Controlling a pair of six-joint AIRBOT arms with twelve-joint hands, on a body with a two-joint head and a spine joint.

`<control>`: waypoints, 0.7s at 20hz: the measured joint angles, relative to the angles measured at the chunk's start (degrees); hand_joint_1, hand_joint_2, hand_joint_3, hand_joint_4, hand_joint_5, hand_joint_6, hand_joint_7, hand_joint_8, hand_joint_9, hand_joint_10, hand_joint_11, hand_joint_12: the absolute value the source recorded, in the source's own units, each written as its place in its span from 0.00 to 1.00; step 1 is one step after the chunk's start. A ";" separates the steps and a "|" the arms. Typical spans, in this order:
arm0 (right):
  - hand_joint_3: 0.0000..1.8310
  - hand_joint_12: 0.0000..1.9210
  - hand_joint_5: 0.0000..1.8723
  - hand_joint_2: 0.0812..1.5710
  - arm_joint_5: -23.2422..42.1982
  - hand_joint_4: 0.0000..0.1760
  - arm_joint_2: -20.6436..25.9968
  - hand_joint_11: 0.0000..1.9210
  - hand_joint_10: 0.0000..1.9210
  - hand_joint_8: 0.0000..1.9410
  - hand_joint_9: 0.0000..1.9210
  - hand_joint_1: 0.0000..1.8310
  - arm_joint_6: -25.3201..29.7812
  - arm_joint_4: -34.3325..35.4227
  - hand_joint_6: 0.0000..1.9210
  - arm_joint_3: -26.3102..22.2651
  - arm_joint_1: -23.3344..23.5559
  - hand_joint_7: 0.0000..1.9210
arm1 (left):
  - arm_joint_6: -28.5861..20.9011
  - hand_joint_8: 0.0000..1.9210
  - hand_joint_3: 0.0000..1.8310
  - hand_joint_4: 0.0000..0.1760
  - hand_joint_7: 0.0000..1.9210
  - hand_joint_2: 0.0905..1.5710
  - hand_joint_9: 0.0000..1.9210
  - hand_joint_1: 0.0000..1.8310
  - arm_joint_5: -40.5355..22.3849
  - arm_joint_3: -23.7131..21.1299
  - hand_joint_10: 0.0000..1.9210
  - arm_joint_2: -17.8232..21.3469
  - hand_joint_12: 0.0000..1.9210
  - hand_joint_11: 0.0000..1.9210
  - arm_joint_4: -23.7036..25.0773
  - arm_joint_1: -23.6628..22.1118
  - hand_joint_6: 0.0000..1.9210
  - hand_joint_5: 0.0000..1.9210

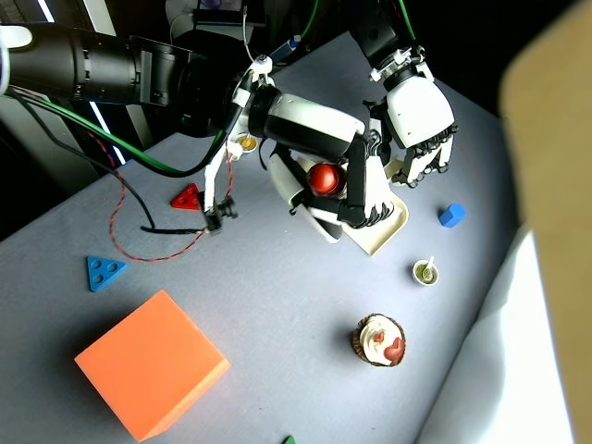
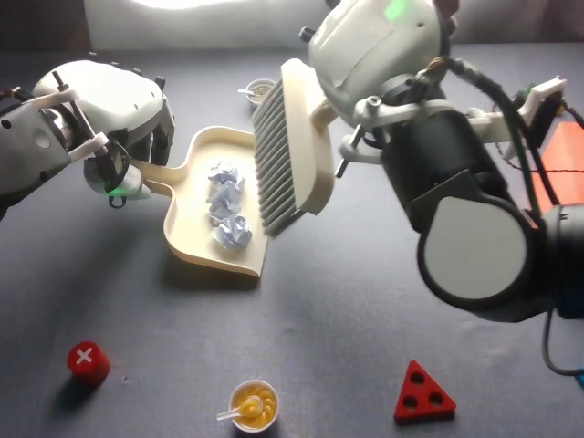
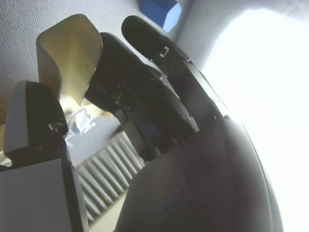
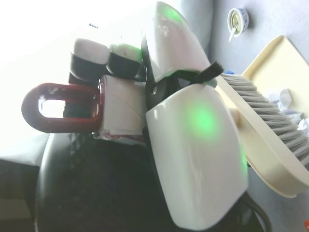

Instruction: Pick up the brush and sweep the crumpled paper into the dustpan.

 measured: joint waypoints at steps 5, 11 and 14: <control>0.00 1.00 0.50 0.74 2.34 1.00 5.25 0.62 1.00 1.00 0.56 0.90 6.73 2.75 1.00 -1.92 0.98 0.51 | -0.15 0.28 0.00 0.00 0.61 0.66 0.60 0.69 0.15 0.00 0.00 0.00 0.37 0.39 0.00 0.00 0.51 0.55; 0.00 1.00 0.49 0.75 6.88 1.00 10.05 0.62 1.00 1.00 0.54 0.89 13.46 5.84 1.00 -2.05 0.98 0.51 | -0.46 0.42 0.00 0.00 0.52 0.67 0.53 0.68 0.15 0.00 0.00 0.00 0.38 0.33 -0.02 0.00 0.50 0.56; 0.00 1.00 0.51 0.74 7.85 1.00 10.49 0.62 1.00 1.00 0.56 0.90 15.61 5.42 1.00 -2.60 0.98 0.52 | -0.52 0.02 0.00 0.00 0.47 0.64 0.46 0.59 0.15 0.00 0.00 0.00 0.36 0.27 0.00 0.00 0.06 0.46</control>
